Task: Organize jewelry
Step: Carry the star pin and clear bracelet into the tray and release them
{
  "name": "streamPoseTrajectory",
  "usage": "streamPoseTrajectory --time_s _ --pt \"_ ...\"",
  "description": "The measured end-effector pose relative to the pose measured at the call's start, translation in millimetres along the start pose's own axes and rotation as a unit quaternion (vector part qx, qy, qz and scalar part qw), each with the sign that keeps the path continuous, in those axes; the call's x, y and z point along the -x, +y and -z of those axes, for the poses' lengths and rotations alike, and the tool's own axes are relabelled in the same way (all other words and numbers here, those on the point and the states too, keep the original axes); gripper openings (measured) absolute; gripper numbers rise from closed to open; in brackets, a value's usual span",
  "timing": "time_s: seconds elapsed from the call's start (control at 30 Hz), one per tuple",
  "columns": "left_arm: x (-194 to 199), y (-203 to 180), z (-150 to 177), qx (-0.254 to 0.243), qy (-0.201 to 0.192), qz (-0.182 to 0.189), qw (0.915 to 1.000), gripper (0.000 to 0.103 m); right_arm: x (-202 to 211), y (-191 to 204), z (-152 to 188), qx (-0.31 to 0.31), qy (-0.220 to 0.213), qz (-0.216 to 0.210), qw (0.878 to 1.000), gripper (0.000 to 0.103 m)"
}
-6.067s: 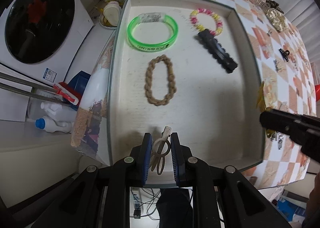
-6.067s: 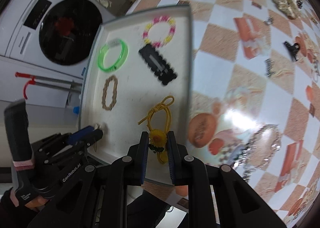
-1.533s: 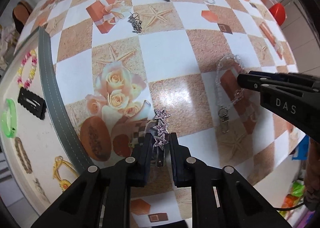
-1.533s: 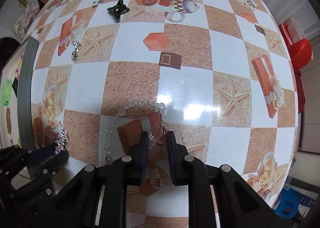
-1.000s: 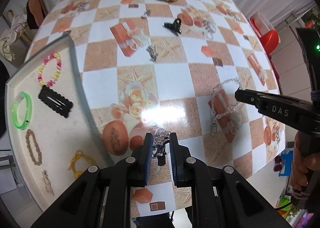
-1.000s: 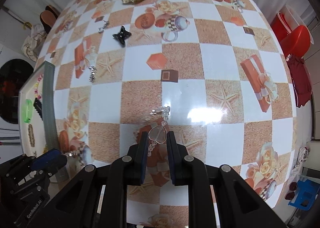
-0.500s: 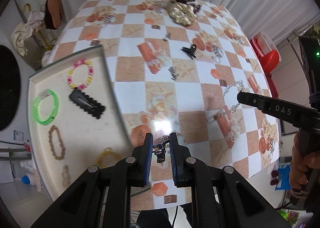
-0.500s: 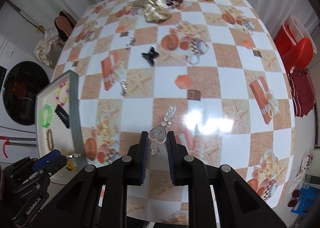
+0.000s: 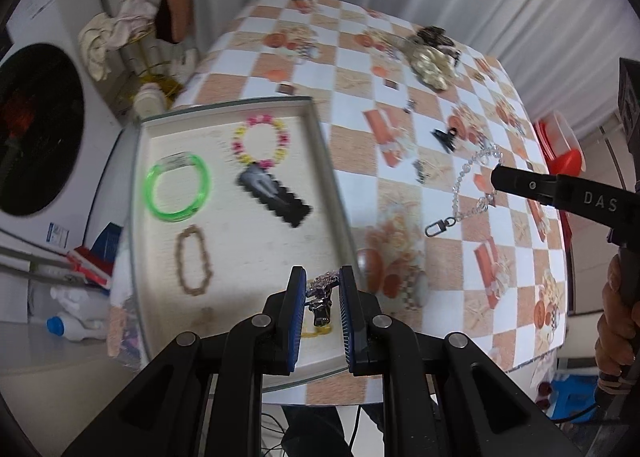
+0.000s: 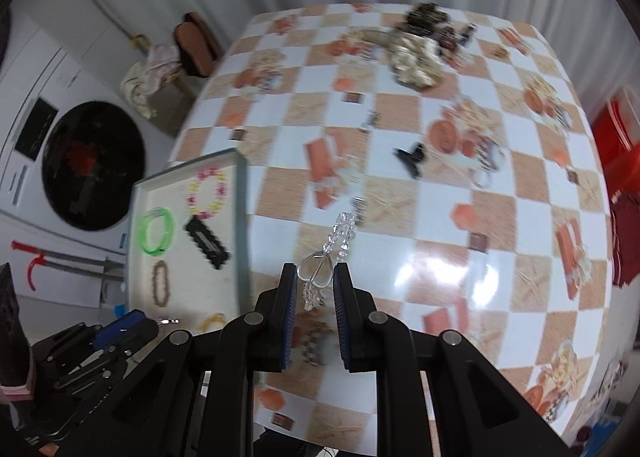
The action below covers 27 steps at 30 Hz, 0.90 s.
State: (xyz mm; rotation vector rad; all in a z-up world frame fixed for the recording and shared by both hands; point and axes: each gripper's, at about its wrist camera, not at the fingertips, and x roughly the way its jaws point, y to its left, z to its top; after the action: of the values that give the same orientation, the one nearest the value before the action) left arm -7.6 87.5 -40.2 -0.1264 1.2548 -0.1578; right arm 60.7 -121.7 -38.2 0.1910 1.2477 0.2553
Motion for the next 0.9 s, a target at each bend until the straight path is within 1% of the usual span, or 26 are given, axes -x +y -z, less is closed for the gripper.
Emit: streamPoseTrajectory --time_s 0.2,0.3,0.47,0.7,0.9 --pt "3 29 7 0.028 -0.003 -0.012 0.9995 0.022 -6 41 -7 0.034 0.002 -0.025 0.999 0.02" --pt "2 41 12 0.04 0.0 -0.018 0.999 0.022 -12 62 -8 0.052 0.009 -0.038 0.998 0.02" --pt "-6 57 19 0.053 0.01 -0.02 0.9984 0.022 -24 86 -3 0.07 0.026 -0.052 0.996 0.02" --pt "-28 73 25 0.062 0.032 -0.024 0.9973 0.022 -51 108 8 0.087 0.07 -0.06 0.992 0.02" --pt "-47 87 22 0.068 0.042 -0.038 0.9961 0.022 -90 118 15 0.083 0.119 -0.067 0.987 0.019"
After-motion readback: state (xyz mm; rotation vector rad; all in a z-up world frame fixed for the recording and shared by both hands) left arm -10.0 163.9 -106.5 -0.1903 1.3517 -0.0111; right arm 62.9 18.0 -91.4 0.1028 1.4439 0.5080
